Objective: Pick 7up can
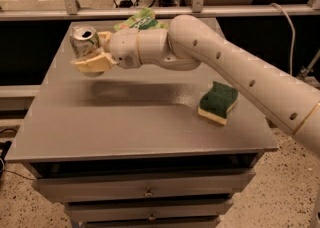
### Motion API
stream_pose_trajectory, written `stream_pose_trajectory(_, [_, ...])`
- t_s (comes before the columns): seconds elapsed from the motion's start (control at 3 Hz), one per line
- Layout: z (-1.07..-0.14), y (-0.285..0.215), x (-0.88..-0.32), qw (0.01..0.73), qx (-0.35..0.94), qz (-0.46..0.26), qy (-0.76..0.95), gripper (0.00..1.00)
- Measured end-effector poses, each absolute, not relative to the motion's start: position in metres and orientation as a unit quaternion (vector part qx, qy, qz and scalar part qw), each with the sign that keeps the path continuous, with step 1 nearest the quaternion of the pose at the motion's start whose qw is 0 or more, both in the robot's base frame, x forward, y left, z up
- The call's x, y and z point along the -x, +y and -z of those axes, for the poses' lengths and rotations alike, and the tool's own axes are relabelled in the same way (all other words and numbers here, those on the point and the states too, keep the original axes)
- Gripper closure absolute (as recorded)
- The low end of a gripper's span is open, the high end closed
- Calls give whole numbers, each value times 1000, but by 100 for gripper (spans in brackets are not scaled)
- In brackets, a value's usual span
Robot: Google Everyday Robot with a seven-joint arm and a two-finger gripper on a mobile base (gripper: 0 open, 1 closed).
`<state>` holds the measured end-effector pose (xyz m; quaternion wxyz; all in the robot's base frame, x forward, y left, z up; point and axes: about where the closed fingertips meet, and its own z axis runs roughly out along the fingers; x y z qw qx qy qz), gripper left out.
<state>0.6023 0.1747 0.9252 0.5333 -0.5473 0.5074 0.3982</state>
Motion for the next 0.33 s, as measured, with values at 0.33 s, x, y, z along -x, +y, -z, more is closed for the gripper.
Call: stream_pose_trajectory(0.33, [-925,175,-602,533,547,-398,507,100])
